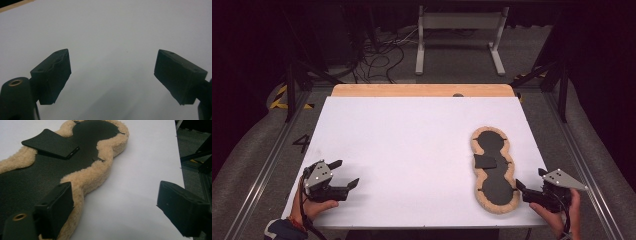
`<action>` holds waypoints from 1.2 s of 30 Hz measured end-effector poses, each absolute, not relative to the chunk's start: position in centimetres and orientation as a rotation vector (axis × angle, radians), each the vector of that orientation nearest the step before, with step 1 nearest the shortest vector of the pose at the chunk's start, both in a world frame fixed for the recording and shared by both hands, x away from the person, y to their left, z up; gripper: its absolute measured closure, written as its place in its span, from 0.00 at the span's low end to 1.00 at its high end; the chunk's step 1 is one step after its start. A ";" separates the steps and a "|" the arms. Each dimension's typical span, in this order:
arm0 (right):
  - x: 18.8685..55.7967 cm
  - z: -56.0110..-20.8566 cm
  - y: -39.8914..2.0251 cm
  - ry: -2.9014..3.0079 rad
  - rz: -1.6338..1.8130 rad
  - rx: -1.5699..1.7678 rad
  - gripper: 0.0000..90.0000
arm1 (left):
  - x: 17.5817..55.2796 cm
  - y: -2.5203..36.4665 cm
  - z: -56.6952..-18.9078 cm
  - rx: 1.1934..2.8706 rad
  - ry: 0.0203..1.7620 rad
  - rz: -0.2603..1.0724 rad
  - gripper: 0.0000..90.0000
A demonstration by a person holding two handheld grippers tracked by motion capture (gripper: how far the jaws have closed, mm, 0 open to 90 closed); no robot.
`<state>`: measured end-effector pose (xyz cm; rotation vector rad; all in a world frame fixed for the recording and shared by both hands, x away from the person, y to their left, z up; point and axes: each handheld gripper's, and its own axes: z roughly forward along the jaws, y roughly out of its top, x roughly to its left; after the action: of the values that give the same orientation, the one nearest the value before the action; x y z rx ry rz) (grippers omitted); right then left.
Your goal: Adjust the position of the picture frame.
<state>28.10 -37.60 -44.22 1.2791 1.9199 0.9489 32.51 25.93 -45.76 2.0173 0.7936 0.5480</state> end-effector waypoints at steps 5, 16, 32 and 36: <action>28.6 -44.1 -38.2 1.908 1.020 1.304 0.50 | 32.0 25.9 -45.9 2.025 0.801 0.553 0.21; 31.3 -44.2 -37.3 1.956 0.992 1.323 0.67 | 31.5 26.4 -46.2 2.041 0.801 0.556 0.27; 35.5 -44.7 -38.7 1.941 0.967 1.444 0.93 | 31.7 25.5 -46.3 2.080 0.770 0.513 0.37; 36.6 -45.0 -38.4 1.958 0.960 1.449 0.96 | 31.7 25.5 -46.3 2.075 0.766 0.503 0.44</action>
<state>36.56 -38.38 -44.96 1.4489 1.9580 0.9599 31.70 25.54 -46.26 2.0750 0.7659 0.5029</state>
